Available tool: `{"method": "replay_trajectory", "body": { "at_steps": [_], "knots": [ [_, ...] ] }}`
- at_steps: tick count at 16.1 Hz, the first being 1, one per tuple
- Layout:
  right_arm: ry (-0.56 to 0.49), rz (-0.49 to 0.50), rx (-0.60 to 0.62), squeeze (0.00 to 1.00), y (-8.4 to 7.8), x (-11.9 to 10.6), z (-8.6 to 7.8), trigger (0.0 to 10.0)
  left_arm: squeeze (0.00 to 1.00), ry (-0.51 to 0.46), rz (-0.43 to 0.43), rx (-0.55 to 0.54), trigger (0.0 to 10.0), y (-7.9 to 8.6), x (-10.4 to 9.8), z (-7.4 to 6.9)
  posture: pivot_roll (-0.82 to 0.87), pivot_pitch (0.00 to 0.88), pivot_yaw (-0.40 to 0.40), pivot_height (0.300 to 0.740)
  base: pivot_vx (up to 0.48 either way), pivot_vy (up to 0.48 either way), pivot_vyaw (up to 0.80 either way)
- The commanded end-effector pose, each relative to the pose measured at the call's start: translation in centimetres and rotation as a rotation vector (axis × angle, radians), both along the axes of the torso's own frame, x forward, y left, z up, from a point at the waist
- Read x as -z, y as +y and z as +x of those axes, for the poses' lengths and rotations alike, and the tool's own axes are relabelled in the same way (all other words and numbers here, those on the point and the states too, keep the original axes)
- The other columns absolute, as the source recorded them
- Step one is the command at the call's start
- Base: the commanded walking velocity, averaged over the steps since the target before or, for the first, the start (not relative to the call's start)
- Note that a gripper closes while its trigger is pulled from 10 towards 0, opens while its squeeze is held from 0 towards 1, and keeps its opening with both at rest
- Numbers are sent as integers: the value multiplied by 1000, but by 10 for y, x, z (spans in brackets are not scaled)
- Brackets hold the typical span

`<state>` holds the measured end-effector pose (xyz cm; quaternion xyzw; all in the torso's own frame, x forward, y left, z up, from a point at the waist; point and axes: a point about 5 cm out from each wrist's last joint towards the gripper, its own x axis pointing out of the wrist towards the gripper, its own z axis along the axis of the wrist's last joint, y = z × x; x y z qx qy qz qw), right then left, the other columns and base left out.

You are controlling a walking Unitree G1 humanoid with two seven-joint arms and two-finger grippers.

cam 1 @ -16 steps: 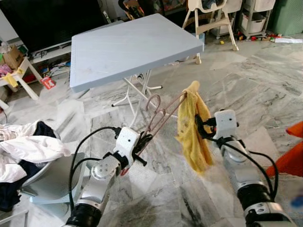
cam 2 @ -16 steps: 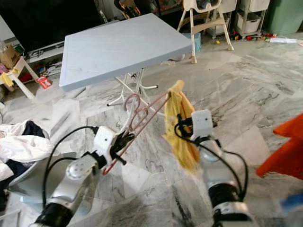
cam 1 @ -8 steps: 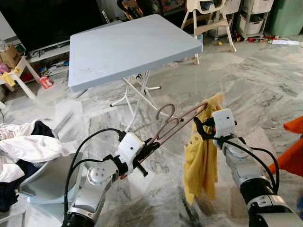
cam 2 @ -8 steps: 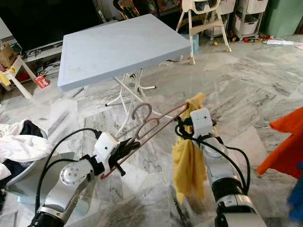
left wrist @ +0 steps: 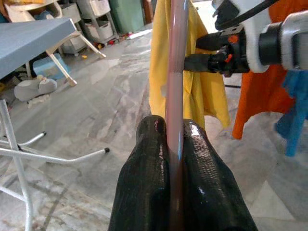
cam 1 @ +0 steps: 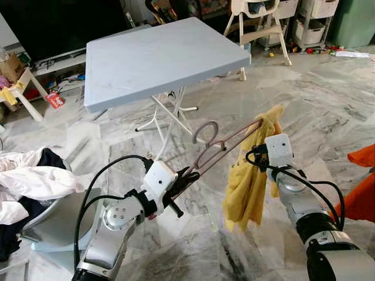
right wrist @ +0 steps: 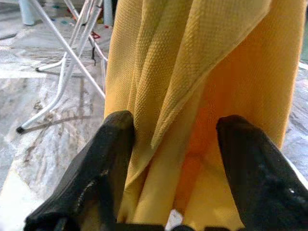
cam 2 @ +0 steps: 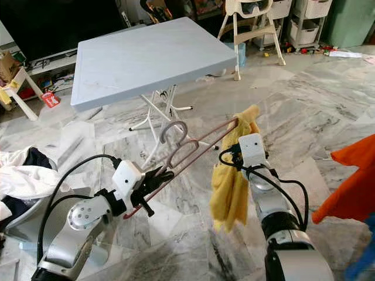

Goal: Hang hanger

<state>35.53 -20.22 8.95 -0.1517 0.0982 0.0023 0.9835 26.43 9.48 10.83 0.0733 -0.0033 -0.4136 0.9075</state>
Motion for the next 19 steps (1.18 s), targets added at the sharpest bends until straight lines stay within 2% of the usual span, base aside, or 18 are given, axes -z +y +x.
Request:
{"method": "replay_trajectory", "body": {
  "at_steps": [1,6,10,14,16,19],
  "knots": [
    [-1,18,20,0,4,-4,5,0,0,-50,-29,19,10000,0,-13,-1,-53,23,119,740,0,0,0],
    [-11,73,102,0,2,-7,10,0,0,-35,-30,49,10000,-3,-17,-9,-34,26,118,740,0,0,0],
    [-13,91,123,0,0,-7,10,0,0,-20,-23,42,10000,-3,-14,-12,-38,29,117,740,0,0,0],
    [-15,129,182,0,-13,-4,6,0,0,-25,-28,39,10000,-4,-17,-10,-41,29,118,740,0,0,0],
    [-38,161,211,0,-20,-7,5,0,0,-13,-17,30,10000,-3,-12,-10,-45,31,120,740,0,0,0],
    [-87,180,208,0,-26,-15,6,0,0,43,42,-9,10000,4,11,-10,-51,34,121,740,0,0,0]
  ]
}}
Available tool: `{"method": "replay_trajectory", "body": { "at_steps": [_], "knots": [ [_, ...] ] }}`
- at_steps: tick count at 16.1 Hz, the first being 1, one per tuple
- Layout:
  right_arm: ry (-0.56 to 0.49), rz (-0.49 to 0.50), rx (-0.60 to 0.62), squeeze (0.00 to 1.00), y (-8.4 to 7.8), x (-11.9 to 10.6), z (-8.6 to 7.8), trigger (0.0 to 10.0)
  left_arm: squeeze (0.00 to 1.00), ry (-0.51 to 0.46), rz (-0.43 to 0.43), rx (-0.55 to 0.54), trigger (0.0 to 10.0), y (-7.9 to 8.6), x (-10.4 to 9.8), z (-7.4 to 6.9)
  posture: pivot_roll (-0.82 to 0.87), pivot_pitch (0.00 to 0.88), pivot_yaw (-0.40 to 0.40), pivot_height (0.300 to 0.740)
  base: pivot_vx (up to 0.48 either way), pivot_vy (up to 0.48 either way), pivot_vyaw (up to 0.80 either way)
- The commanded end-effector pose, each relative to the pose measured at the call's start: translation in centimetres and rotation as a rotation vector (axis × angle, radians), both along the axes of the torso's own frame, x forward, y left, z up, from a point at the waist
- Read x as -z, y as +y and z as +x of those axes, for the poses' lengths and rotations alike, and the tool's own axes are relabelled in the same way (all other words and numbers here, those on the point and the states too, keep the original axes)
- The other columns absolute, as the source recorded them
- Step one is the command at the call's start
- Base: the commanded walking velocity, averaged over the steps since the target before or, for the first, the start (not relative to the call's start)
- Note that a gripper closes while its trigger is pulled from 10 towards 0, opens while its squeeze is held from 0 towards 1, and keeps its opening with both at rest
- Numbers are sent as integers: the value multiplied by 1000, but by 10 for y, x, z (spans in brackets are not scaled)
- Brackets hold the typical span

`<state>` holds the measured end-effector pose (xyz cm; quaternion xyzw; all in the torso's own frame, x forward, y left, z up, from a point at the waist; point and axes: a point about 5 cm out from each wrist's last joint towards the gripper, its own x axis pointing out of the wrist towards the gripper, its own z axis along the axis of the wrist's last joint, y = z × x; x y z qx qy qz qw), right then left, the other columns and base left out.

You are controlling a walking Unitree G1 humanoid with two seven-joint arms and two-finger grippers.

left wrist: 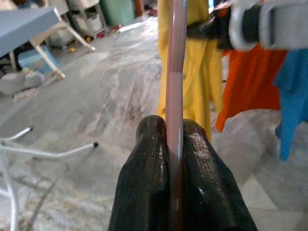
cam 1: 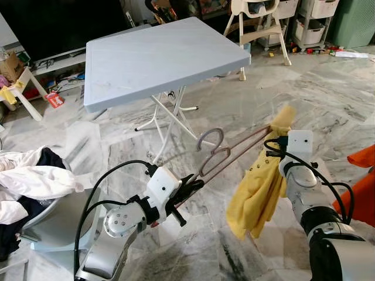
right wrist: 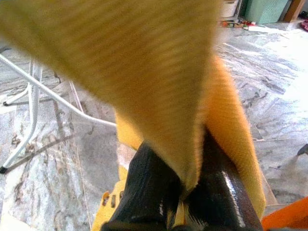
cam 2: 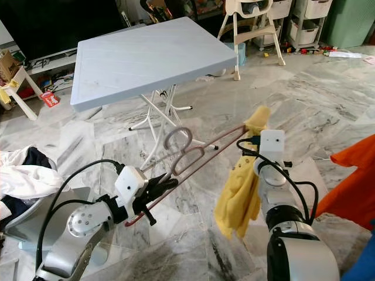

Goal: Hang hanger

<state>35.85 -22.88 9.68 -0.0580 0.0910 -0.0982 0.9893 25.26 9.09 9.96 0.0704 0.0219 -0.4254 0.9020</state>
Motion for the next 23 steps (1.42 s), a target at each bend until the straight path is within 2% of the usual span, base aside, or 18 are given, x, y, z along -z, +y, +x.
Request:
{"method": "replay_trajectory", "body": {
  "at_steps": [1,4,6,9,10,11,13,16,17,18,21,23],
  "knots": [
    [-65,16,-15,0,2,-10,3,0,0,17,47,-66,10000,12,10,4,-55,33,120,740,0,0,0],
    [-89,-6,-51,0,5,-14,4,0,0,66,148,-108,10000,20,33,8,-72,33,122,740,0,0,0],
    [-114,2,-68,0,11,-18,5,0,0,105,152,-69,10000,15,42,7,-84,33,126,740,0,0,0],
    [-127,22,-99,0,27,-18,6,0,0,112,155,62,10000,1,45,1,-99,31,132,740,0,0,0],
    [-127,40,-110,0,32,-18,7,0,0,124,204,79,10000,0,52,0,-99,29,132,740,0,0,0],
    [-117,42,-148,0,42,-19,9,0,0,135,289,105,10000,-1,63,0,-99,27,132,740,0,0,0],
    [-128,12,-209,0,53,-23,9,0,0,142,312,109,10000,-5,70,1,-100,24,131,740,0,0,0],
    [-123,49,-155,0,48,-22,10,0,0,152,295,138,10000,-10,72,-1,-102,20,135,740,0,0,0],
    [-113,118,-86,0,41,-22,10,0,0,150,307,148,10000,-10,75,-3,-106,19,137,740,0,0,0],
    [-107,107,-88,0,40,-22,10,0,0,142,317,128,10000,-6,79,-2,-105,17,138,740,0,0,0],
    [-96,71,-69,0,33,-16,5,0,0,64,288,-50,10000,5,73,11,-101,14,137,740,0,0,0],
    [-108,25,22,0,13,-7,-6,0,0,14,132,-332,10000,26,60,20,-96,13,130,740,0,0,0]
  ]
}}
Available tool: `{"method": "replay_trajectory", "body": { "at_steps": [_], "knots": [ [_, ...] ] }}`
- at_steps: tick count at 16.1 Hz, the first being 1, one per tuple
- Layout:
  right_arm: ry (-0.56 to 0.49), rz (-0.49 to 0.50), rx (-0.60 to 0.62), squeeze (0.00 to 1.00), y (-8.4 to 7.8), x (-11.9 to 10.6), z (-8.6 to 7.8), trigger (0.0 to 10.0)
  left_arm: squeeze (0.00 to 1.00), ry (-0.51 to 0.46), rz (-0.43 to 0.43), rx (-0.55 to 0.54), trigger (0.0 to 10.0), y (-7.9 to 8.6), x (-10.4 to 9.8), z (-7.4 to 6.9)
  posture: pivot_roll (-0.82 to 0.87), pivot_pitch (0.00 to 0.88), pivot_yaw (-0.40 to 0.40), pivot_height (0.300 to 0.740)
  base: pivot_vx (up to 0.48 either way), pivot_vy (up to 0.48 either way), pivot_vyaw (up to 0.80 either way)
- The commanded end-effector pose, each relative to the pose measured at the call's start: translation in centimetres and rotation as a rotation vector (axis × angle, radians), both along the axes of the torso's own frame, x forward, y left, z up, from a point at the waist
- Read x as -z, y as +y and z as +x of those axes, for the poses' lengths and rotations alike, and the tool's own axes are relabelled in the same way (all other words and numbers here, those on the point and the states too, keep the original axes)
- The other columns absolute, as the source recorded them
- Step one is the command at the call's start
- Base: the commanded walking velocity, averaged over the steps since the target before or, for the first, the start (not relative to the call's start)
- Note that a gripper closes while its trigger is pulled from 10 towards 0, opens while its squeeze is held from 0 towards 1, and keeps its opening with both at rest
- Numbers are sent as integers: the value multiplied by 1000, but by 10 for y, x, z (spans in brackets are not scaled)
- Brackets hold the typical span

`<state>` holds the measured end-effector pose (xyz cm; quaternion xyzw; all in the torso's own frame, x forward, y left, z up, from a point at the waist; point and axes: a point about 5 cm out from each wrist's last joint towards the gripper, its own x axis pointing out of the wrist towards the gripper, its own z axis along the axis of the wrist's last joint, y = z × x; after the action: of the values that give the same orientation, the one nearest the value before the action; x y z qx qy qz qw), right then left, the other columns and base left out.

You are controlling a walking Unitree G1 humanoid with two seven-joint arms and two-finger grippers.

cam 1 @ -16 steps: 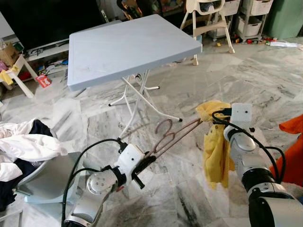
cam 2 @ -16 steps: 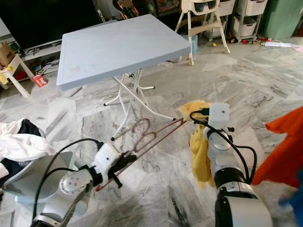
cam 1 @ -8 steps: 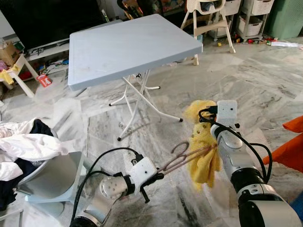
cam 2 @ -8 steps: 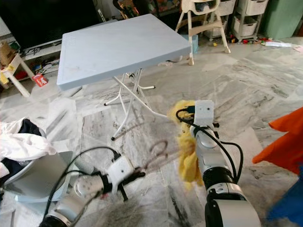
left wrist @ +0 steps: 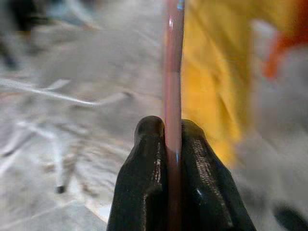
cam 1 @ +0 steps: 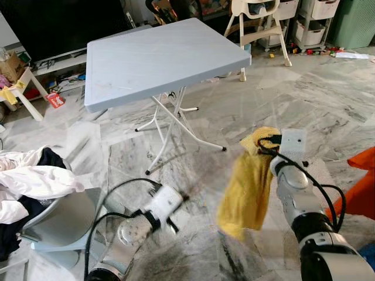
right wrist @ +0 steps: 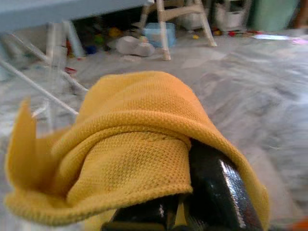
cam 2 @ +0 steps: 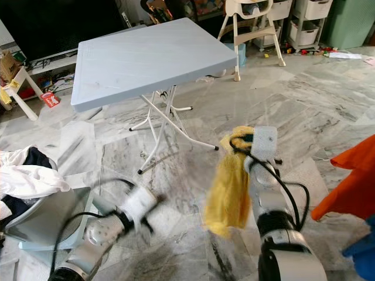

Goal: Hang hanger

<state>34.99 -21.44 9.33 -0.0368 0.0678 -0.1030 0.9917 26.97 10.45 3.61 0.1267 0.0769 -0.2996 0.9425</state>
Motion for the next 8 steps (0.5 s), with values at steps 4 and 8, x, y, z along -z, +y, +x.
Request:
{"method": "replay_trajectory", "body": {
  "at_steps": [4,8],
  "knots": [
    [33,-1,227,0,-34,13,-16,0,0,-17,-140,-335,10000,39,3,-3,-90,6,116,740,0,0,0],
    [180,71,219,0,-21,54,-35,1569,0,87,18,-533,10000,60,38,-10,-88,0,97,740,0,0,0]
  ]
}}
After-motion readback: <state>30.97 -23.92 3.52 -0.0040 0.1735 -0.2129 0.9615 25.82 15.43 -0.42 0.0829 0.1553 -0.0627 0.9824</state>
